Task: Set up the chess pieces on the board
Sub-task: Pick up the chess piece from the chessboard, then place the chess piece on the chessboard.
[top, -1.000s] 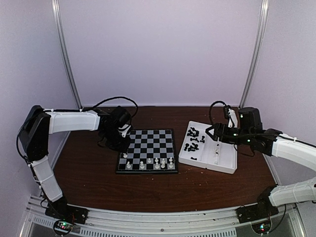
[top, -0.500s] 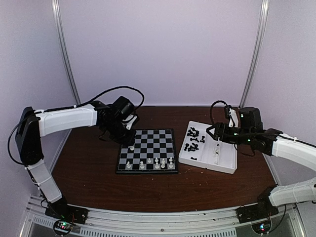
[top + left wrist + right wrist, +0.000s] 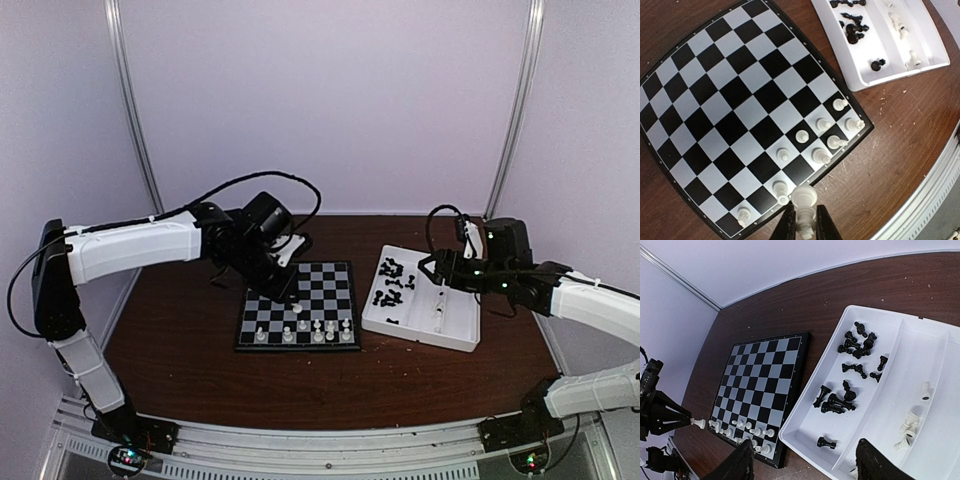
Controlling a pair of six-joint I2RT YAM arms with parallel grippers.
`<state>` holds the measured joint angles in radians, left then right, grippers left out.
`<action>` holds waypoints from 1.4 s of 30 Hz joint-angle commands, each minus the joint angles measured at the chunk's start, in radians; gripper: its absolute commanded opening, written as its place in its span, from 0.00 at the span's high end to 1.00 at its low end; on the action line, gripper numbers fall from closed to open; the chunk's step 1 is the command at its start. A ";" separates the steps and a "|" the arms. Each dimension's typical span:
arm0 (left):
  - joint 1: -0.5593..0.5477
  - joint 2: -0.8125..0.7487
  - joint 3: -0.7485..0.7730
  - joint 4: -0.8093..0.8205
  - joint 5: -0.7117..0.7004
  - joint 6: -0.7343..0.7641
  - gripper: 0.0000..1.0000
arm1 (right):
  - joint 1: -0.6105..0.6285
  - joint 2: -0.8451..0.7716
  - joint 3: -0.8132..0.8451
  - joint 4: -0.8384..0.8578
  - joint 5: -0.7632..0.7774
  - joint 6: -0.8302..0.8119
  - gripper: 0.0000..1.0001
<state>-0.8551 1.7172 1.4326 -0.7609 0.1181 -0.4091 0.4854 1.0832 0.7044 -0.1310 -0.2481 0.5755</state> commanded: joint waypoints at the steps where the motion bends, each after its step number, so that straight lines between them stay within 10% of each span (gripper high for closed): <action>1: -0.031 0.018 0.017 0.015 0.025 0.017 0.87 | -0.009 -0.016 -0.013 0.026 -0.012 0.005 0.31; 42: -0.079 0.163 -0.064 0.147 -0.084 0.007 0.88 | -0.025 -0.031 -0.031 0.029 -0.029 0.015 0.31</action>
<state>-0.9249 1.8690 1.3697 -0.6502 0.0376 -0.3954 0.4702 1.0660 0.6861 -0.1226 -0.2691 0.5831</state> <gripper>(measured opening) 0.120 0.692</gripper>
